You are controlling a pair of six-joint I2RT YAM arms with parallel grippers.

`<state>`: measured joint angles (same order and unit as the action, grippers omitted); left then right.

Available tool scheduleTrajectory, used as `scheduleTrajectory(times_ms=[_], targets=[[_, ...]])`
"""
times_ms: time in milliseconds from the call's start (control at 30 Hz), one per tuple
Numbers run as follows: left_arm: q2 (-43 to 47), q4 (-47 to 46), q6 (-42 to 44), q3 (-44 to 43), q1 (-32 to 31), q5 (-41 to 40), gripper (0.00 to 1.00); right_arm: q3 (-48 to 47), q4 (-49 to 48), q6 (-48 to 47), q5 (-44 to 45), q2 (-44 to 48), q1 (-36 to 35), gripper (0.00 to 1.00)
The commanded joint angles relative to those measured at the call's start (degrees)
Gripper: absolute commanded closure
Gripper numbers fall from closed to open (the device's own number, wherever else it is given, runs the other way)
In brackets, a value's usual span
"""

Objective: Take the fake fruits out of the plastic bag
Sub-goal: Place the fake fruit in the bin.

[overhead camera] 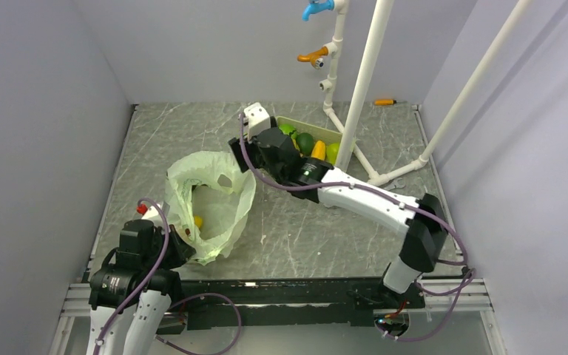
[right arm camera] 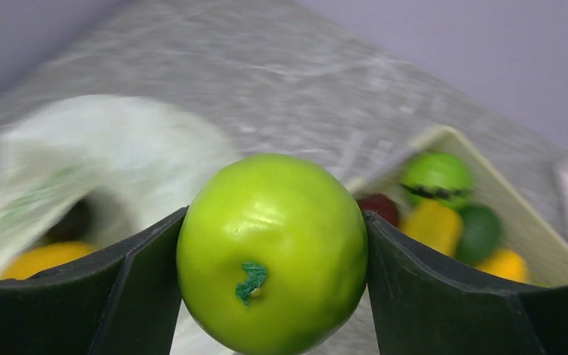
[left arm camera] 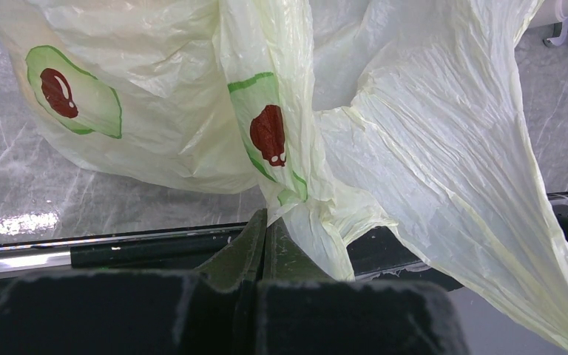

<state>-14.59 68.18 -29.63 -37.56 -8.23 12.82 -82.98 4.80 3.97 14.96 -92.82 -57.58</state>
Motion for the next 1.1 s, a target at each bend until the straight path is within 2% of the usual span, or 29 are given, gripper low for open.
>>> scheduleTrajectory(times_ms=[0, 133, 333, 467, 567, 700, 833, 933, 1067], targets=[[0.31, -1.22, 0.05, 0.12, 0.32, 0.91, 1.0, -4.29, 5.34, -3.44, 28.67, -7.43, 3.58, 1.0], [0.44, -1.31, 0.19, 0.12, 0.32, 0.94, 1.0, -8.77, 13.7, -2.62, 35.52, -15.22, 9.46, 1.0], [0.27, -1.31, 0.1, 0.16, 0.32, 0.97, 1.0, -14.1, 19.97, -1.01, 35.62, -23.81, 14.68, 1.0], [0.41, -1.13, -0.02, 0.2, 0.32, 0.9, 1.0, -16.6, 21.93, 0.15, 38.15, -27.24, 15.64, 0.92], [0.54, -1.13, -0.08, 0.17, 0.32, 0.87, 1.0, -18.18, 24.05, 1.26, 36.42, -28.46, 16.26, 0.79], [-0.12, -1.45, 0.01, 0.2, 0.32, 1.06, 1.0, -17.33, 23.86, 0.44, 33.81, -27.16, 16.21, 0.42], [-0.69, -1.73, 0.22, 0.21, 0.32, 1.25, 1.0, -16.87, 24.56, 0.9, 32.66, -25.22, 15.98, 0.11], [-0.96, -1.82, 0.19, 0.27, 0.41, 1.33, 1.0, -16.72, 25.28, 1.3, 32.49, -23.85, 15.39, 0.02], [-0.89, -1.74, 0.13, 0.21, 0.41, 1.25, 1.0, -16.97, 26.51, 1.44, 32.28, -21.85, 13.54, 0.01]])
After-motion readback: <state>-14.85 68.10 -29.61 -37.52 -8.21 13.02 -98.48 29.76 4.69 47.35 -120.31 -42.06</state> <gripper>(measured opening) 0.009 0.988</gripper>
